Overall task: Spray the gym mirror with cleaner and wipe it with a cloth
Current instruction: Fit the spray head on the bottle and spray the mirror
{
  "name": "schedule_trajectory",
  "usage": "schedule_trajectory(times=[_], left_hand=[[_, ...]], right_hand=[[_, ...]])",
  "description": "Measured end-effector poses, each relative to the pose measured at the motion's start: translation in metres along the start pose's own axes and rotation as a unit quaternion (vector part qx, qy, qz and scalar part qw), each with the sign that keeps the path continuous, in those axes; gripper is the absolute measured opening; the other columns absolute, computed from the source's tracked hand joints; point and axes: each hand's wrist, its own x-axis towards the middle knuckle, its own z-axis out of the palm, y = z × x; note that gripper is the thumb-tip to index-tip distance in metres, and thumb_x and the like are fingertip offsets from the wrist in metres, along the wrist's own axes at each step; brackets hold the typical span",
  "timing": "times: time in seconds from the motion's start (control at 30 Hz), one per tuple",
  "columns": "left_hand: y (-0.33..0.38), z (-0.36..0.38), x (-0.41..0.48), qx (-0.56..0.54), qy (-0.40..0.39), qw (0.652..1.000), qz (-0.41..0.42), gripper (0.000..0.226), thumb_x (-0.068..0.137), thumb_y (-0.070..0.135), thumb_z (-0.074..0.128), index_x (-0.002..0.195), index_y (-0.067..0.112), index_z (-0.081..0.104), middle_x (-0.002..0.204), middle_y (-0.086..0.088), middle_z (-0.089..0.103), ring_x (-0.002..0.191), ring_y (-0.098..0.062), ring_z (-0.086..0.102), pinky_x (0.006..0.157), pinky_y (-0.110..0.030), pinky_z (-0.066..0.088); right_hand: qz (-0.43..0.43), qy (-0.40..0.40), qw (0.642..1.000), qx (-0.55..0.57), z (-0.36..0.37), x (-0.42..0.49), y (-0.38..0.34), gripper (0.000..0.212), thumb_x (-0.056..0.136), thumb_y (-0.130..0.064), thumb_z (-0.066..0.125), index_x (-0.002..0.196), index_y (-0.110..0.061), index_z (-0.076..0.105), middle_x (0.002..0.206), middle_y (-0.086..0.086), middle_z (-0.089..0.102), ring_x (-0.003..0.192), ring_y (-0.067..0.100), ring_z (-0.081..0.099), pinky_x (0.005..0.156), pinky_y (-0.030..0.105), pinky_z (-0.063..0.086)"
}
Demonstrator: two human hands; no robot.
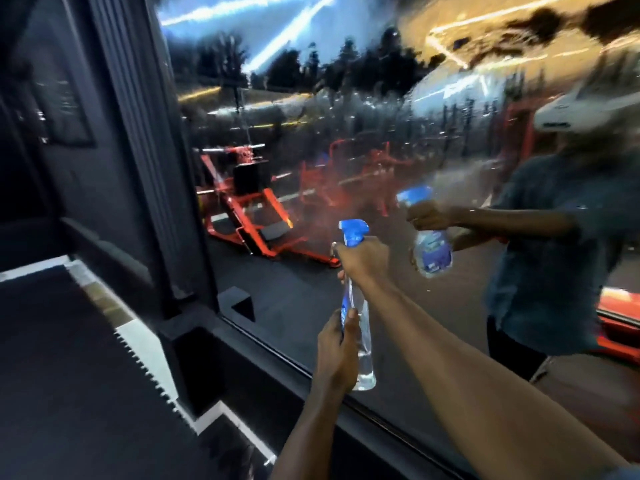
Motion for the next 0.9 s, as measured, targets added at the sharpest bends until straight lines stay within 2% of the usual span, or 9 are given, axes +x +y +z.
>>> schedule_trajectory(times=[0.1,0.33,0.43,0.5,0.57,0.63,0.7,0.77,0.9], left_hand=[[-0.008,-0.025,0.030,0.016,0.014,1.000,-0.006,0.055,0.096,0.071,0.037,0.087,0.024,0.062,0.077,0.006,0.062,0.069,0.002,0.060,0.065,-0.015,0.046],[-0.044,-0.080,0.080,0.019,0.038,0.999,-0.018,0.044,0.106,0.048,0.038,0.085,0.015,0.058,0.077,0.008,0.055,0.067,0.006,0.056,0.065,-0.014,0.046],[-0.067,-0.109,0.097,0.015,0.050,0.998,-0.026,0.047,0.104,0.056,0.039,0.081,0.017,0.052,0.073,0.009,0.052,0.064,0.003,0.051,0.063,-0.017,0.044],[-0.085,-0.133,0.112,-0.001,0.048,0.998,-0.049,0.058,0.100,0.070,0.040,0.084,0.016,0.057,0.073,0.009,0.057,0.067,0.001,0.056,0.066,-0.024,0.052],[-0.100,-0.157,0.130,-0.001,0.051,0.997,-0.060,0.067,0.090,0.082,0.039,0.087,0.019,0.061,0.071,0.011,0.062,0.069,-0.004,0.061,0.068,-0.030,0.055],[-0.107,-0.186,0.148,0.020,0.049,0.998,-0.044,0.064,0.096,0.078,0.033,0.081,0.020,0.055,0.065,0.019,0.058,0.062,0.001,0.054,0.064,-0.020,0.045],[-0.117,-0.218,0.172,0.035,0.040,0.998,-0.028,0.063,0.097,0.077,0.030,0.080,0.021,0.051,0.063,0.022,0.055,0.061,0.001,0.051,0.062,-0.020,0.042],[-0.129,-0.250,0.196,0.028,0.033,0.999,-0.022,0.073,0.089,0.088,0.030,0.085,0.020,0.055,0.070,0.013,0.058,0.065,-0.003,0.056,0.064,-0.032,0.052],[-0.151,-0.311,0.244,0.021,0.000,1.000,-0.008,0.078,0.081,0.092,0.031,0.082,0.018,0.055,0.073,0.005,0.058,0.064,0.000,0.055,0.062,-0.018,0.047]], right_hand=[[-0.011,-0.020,1.000,0.015,0.040,0.029,-0.001,0.033,0.093,-0.032,0.074,0.073,-0.015,0.055,0.062,0.009,0.067,0.036,0.009,0.058,0.041,0.008,0.038],[-0.016,-0.050,0.999,0.002,0.140,0.067,-0.010,0.036,0.094,-0.029,0.071,0.065,-0.015,0.055,0.047,0.000,0.057,0.036,0.012,0.059,0.039,0.011,0.039],[-0.009,-0.069,0.997,-0.021,0.184,0.073,-0.011,0.035,0.095,-0.031,0.069,0.065,-0.016,0.058,0.046,0.000,0.057,0.042,0.011,0.060,0.040,0.007,0.037],[-0.004,-0.078,0.997,-0.015,0.214,0.076,-0.016,0.034,0.094,-0.032,0.071,0.067,-0.015,0.058,0.050,0.002,0.060,0.043,0.009,0.060,0.039,0.007,0.036],[0.004,-0.077,0.997,-0.003,0.243,0.081,-0.023,0.034,0.092,-0.032,0.075,0.068,-0.016,0.056,0.054,0.003,0.063,0.048,0.013,0.067,0.044,0.012,0.045],[0.012,-0.071,0.997,0.005,0.276,0.087,-0.033,0.033,0.089,-0.034,0.077,0.070,-0.018,0.056,0.057,0.002,0.064,0.051,0.020,0.072,0.051,0.022,0.055],[0.007,-0.056,0.998,0.007,0.312,0.096,-0.046,0.033,0.088,-0.035,0.077,0.069,-0.019,0.055,0.057,0.003,0.065,0.050,0.018,0.071,0.050,0.021,0.054],[0.007,-0.036,0.999,0.004,0.345,0.105,-0.058,0.033,0.089,-0.035,0.075,0.068,-0.019,0.056,0.055,0.001,0.064,0.049,0.013,0.069,0.043,0.015,0.045],[0.021,0.019,1.000,-0.001,0.410,0.123,-0.082,0.029,0.090,-0.037,0.072,0.075,-0.014,0.063,0.055,0.002,0.064,0.051,0.021,0.071,0.048,0.020,0.047]])
